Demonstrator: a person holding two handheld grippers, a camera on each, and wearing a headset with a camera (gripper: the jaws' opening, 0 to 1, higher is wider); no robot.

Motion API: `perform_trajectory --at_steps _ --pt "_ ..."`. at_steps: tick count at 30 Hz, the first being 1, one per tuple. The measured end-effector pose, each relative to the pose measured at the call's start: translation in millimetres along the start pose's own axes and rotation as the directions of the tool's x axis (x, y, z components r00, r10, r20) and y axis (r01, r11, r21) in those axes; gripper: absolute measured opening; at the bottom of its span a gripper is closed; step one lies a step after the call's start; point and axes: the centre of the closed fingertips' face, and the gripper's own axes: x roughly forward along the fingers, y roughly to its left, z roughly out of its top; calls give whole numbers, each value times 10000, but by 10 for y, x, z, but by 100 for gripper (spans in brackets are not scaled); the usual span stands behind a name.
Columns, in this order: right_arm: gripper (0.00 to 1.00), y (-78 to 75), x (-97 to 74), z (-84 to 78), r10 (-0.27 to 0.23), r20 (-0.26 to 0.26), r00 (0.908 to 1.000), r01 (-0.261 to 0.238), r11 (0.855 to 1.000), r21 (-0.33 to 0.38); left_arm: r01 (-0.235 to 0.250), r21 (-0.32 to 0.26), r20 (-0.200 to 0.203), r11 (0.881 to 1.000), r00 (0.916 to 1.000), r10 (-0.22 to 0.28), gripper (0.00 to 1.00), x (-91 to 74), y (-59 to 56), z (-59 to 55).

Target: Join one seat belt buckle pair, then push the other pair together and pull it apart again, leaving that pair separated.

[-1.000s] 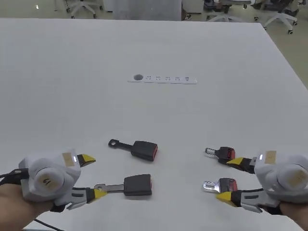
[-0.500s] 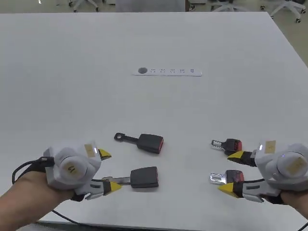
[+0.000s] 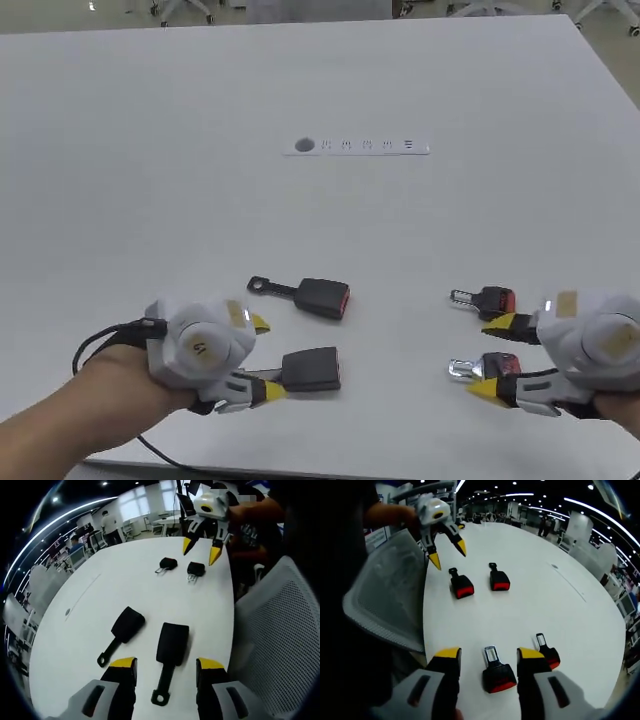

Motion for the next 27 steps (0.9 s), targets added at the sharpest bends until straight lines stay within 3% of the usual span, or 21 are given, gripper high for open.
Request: perform_trajectory --at_steps 7,13,15,20,27 --pt "45 -77 54 -245 236 -546 9982 -239 9997 -53 398 3 -141 9992 9991 -398 49 156 -32 28" --pt "44 -125 78 -482 422 -1040 9937 -430 9991 -55 864 310 -544 9958 9949 -847 48 331 -121 -80" --pt "44 -120 83 -508 563 -1037 9930 -554 9984 113 1052 628 -526 9925 9934 -1020 48 379 -149 -106" --pt "43 -108 143 -585 726 -1309 9887 -749 9971 -130 1206 555 -745 9911 9904 -1164 48 461 -152 -184" --pt "41 -111 210 -640 869 -1656 9824 -945 9948 -388 1419 742 -798 9871 9875 -1359 46 524 -136 -189"
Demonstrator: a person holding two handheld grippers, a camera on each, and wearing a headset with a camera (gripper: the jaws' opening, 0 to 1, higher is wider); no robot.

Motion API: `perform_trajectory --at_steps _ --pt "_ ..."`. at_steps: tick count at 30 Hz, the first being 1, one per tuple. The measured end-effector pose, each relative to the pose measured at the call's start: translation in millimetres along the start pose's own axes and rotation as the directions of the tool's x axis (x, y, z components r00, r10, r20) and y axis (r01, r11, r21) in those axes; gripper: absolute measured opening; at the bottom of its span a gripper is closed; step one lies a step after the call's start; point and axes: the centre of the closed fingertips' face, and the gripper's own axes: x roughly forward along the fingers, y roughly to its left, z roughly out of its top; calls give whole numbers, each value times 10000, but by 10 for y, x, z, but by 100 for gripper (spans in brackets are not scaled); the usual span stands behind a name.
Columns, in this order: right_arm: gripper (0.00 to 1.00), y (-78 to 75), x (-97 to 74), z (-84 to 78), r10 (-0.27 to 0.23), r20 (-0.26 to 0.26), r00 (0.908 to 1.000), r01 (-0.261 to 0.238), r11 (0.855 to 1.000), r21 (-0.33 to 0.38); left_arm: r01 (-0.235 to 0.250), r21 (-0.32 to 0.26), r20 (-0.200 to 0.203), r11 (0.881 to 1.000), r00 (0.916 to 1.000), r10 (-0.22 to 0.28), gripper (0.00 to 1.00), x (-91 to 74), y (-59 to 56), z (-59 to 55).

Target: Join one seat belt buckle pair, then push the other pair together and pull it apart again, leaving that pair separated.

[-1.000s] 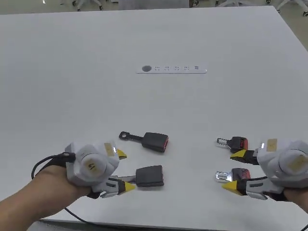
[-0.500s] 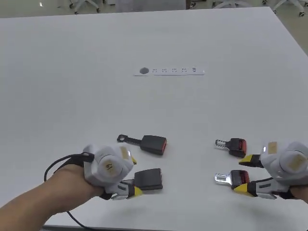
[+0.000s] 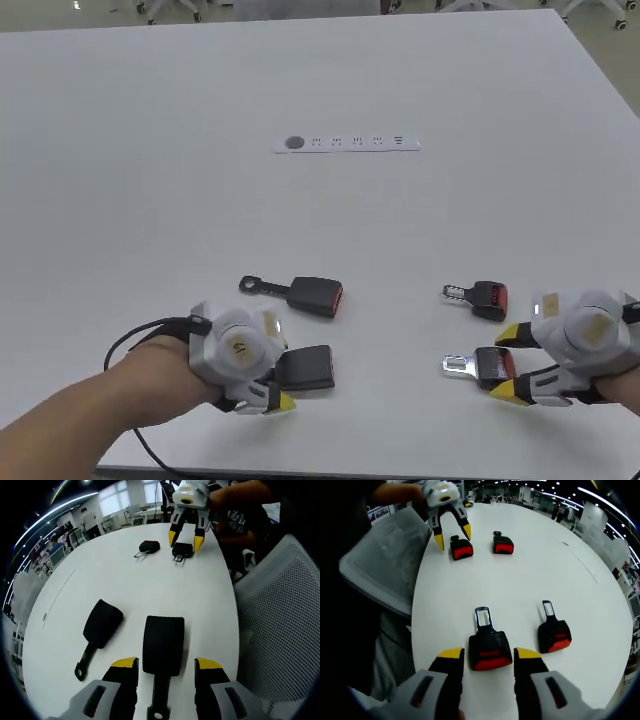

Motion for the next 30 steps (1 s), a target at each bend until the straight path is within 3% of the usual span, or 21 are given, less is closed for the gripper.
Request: perform_trajectory --at_steps 6,10,14,20,30 --pt "37 -27 29 -39 146 -163 9998 -147 9999 -72 91 272 -97 9996 9999 -89 42 44 4 -4" --pt "37 -37 42 -11 210 -10 9998 -210 9998 -29 121 680 -519 9976 9986 -86 36 58 24 -49" --pt "35 -54 61 -28 281 -138 9995 -284 9994 -177 252 846 -636 9961 9978 -198 33 62 42 -55" --pt "35 -52 83 -58 497 -370 9981 -519 9967 -620 356 1092 -719 9934 9970 -279 32 59 42 -56" --pt "34 -42 88 -56 622 -779 9950 -682 9947 -765 595 1111 -518 9920 9972 -540 31 60 35 -62"
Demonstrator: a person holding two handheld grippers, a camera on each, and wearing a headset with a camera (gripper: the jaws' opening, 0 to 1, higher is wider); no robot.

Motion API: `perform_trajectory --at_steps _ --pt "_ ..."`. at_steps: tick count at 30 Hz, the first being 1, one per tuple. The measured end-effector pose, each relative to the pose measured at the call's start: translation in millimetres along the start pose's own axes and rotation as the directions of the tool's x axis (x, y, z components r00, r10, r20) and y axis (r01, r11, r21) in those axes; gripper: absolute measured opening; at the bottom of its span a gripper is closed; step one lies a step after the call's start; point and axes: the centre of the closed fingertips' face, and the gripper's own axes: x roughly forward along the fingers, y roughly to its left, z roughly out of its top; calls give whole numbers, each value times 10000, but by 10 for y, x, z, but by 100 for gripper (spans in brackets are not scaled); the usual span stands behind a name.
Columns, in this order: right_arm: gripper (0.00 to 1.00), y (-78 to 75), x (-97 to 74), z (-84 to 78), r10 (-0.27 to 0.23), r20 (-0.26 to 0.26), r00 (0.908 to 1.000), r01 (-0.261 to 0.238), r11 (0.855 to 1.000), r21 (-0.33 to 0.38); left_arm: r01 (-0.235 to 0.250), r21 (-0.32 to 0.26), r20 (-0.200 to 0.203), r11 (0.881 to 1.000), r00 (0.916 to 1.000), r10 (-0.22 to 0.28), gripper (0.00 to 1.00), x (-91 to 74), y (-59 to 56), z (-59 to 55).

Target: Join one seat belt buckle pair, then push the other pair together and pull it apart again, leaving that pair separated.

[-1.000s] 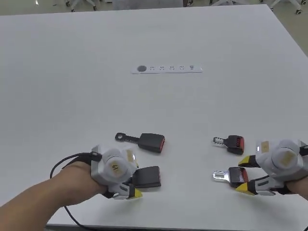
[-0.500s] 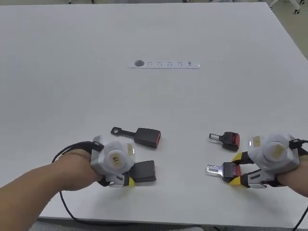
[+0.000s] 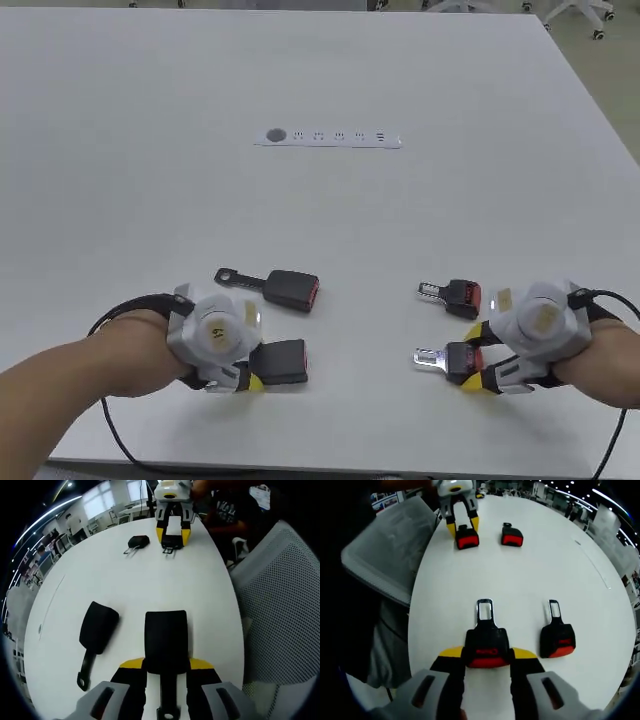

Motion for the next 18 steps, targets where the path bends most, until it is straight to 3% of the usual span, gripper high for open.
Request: perform_trajectory --at_steps 8,18 --pt "35 24 27 68 -148 5 9999 148 9998 97 86 30 -87 10000 9999 -86 31 8 -3 1" --pt "35 96 136 318 -115 175 9998 114 9999 45 192 176 -156 9997 9997 -189 32 8 -14 -2"
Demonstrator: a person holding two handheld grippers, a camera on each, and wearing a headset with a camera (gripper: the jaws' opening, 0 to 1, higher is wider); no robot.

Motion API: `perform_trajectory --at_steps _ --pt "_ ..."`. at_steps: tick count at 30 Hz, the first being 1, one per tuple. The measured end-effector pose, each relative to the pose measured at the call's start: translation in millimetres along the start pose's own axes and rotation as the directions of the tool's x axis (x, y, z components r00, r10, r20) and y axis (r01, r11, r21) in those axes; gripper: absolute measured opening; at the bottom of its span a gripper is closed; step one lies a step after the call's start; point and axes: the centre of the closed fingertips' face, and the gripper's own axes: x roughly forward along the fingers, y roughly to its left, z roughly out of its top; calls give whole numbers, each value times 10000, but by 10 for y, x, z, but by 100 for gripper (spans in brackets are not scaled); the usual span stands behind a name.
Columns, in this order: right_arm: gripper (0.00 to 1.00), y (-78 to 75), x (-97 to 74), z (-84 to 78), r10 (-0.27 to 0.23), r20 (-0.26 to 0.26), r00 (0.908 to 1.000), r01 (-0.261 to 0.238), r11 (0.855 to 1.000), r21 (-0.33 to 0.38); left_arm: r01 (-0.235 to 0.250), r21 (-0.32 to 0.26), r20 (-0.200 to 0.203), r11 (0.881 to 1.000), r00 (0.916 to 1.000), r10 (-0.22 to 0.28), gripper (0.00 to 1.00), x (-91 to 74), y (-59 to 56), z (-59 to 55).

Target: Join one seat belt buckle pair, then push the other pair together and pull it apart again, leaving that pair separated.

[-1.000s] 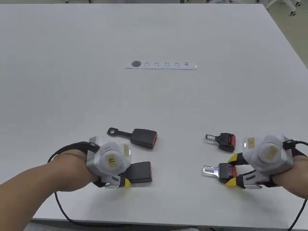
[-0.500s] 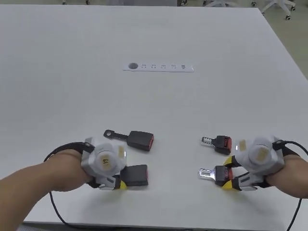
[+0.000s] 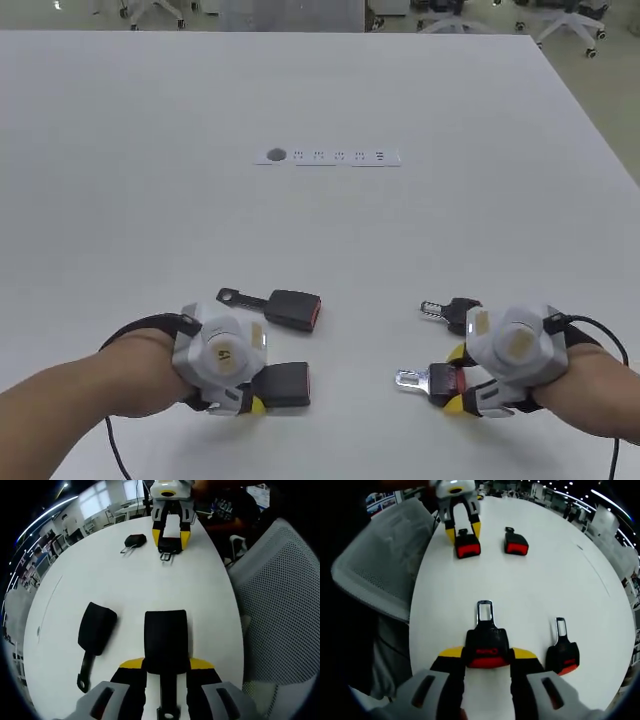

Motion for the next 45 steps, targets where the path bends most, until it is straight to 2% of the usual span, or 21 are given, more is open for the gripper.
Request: perform_trajectory --at_steps 21,30,34,45 --pt "34 105 265 524 325 472 9984 -297 9978 -590 62 143 -171 9999 9998 -60 31 2 -1 -1" --pt "35 160 346 693 492 530 9974 -446 9954 -846 136 308 -254 9994 9996 -129 32 6 -4 7" --pt "35 176 383 757 550 406 9977 -501 9923 -1135 147 312 -219 9994 9997 -141 32 8 0 9" --pt "34 219 460 907 599 561 9966 -531 9920 -1148 220 293 -298 9993 9993 -211 32 11 0 8"
